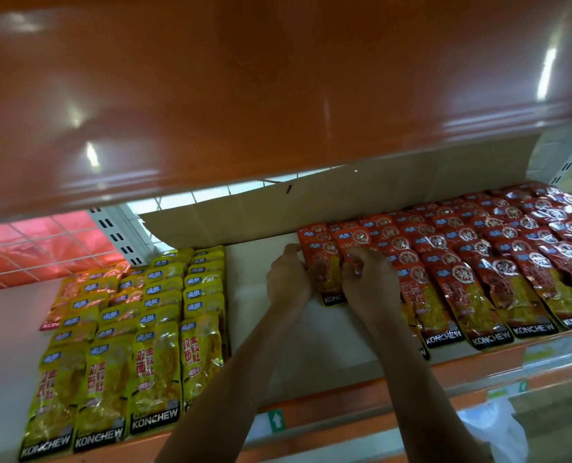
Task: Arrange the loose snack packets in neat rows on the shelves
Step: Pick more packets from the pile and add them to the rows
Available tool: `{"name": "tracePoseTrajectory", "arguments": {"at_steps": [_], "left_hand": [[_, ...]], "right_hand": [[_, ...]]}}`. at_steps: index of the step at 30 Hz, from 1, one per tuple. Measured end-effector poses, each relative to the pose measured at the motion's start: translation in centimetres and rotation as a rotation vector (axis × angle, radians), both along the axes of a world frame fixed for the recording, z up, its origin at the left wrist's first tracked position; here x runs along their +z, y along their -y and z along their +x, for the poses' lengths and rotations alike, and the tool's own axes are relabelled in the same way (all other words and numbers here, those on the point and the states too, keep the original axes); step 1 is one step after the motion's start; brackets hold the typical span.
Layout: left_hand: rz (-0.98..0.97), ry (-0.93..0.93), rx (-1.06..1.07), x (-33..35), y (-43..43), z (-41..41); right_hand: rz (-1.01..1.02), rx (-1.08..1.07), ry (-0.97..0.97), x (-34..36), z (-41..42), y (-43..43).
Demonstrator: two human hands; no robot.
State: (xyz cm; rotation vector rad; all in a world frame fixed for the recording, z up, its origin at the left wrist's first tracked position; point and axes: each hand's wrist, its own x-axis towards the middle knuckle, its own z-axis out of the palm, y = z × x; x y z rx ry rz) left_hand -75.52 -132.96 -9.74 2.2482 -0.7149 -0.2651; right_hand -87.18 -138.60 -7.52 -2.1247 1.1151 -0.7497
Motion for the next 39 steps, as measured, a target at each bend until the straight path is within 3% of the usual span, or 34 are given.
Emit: {"name": "tracePoseTrajectory", "arguments": {"at_steps": [16,28,39], "left_hand": [[0.060,0.454,-0.007,3.6,-11.1,5.4],[0.173,0.482,0.148,3.5,-29.9,17.1],[0.356,0.418,0.293,1.8,-45.5,27.6]], "right_hand": [[-0.040,0.270,-0.108,0.7,8.8,-9.4],[-0.070,0.487,-0.119,1.6,21.6,-26.8],[0.020,0.659,-0.136,1.9,31.5,-42.4]]}}
